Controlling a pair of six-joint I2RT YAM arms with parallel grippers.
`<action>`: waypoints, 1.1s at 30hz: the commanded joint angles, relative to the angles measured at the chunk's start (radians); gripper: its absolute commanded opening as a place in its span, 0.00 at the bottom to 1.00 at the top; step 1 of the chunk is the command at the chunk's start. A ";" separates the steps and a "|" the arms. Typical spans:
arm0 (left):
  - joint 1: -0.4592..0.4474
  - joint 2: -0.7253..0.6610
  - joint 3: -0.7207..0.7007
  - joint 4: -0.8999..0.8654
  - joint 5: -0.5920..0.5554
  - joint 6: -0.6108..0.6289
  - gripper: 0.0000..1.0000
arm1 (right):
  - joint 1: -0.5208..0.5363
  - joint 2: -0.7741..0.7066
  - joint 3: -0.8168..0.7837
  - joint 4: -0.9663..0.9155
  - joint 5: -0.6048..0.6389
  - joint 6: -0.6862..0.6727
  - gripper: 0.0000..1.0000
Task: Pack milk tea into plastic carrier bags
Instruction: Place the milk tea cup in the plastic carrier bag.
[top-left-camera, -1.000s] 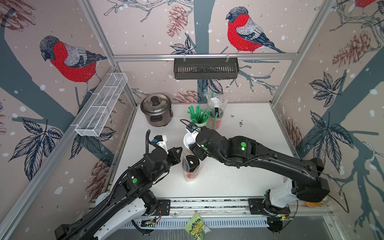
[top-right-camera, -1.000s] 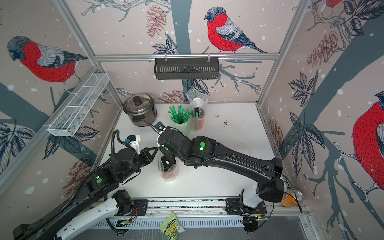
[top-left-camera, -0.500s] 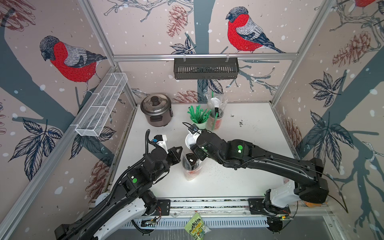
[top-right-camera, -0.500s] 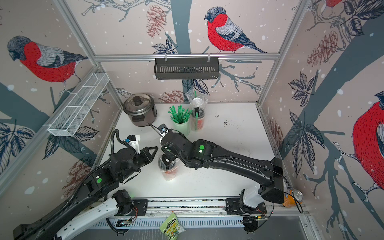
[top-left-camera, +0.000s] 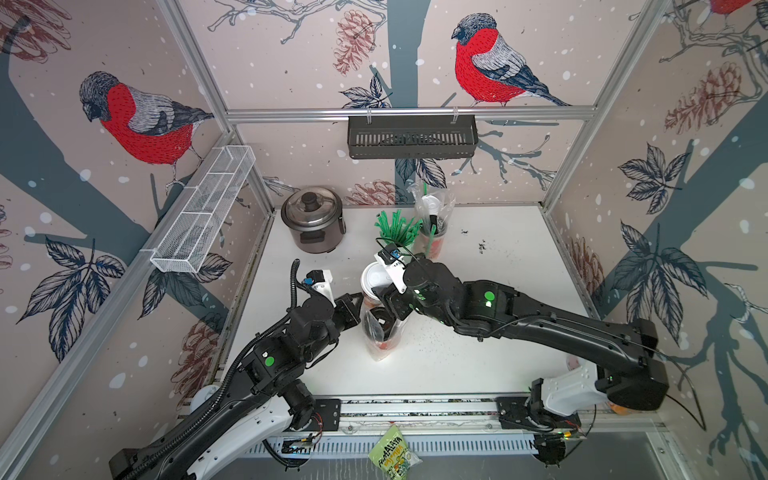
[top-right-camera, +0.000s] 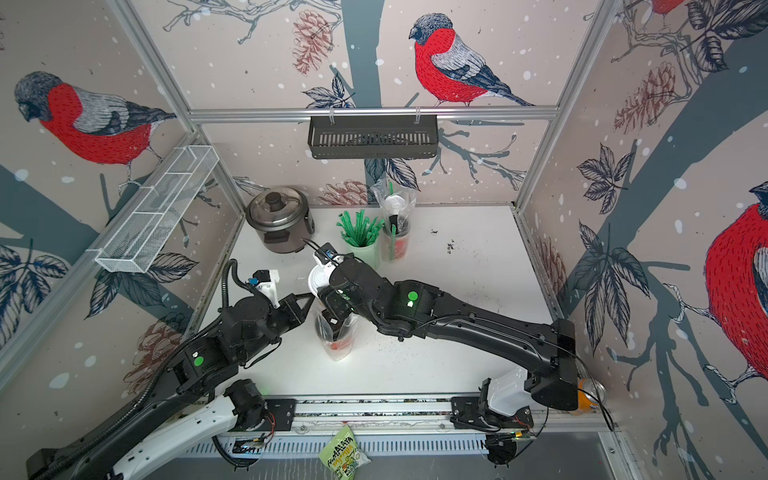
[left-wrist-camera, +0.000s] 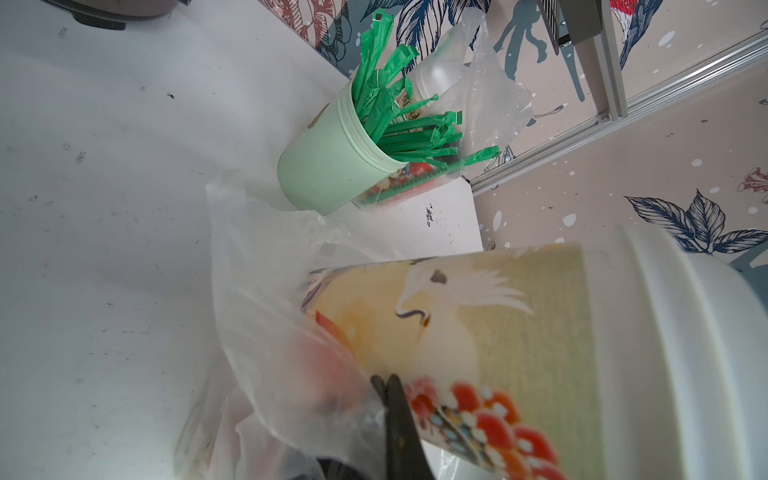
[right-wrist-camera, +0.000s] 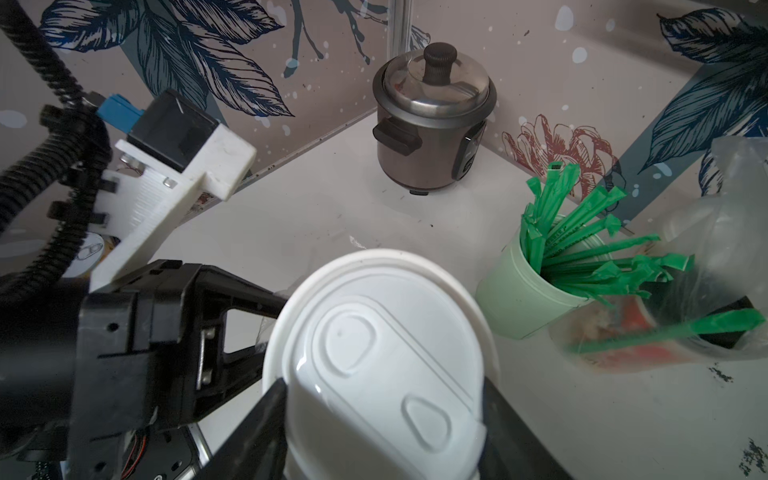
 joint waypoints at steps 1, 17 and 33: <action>0.000 0.002 0.003 0.034 -0.016 0.019 0.00 | 0.001 0.027 -0.007 0.024 -0.022 0.017 0.55; 0.001 -0.019 0.037 0.026 -0.048 0.043 0.00 | -0.002 0.111 -0.041 0.075 -0.023 0.015 0.53; 0.000 -0.041 0.043 0.009 -0.070 0.043 0.00 | 0.003 0.190 -0.064 0.064 -0.051 0.046 0.53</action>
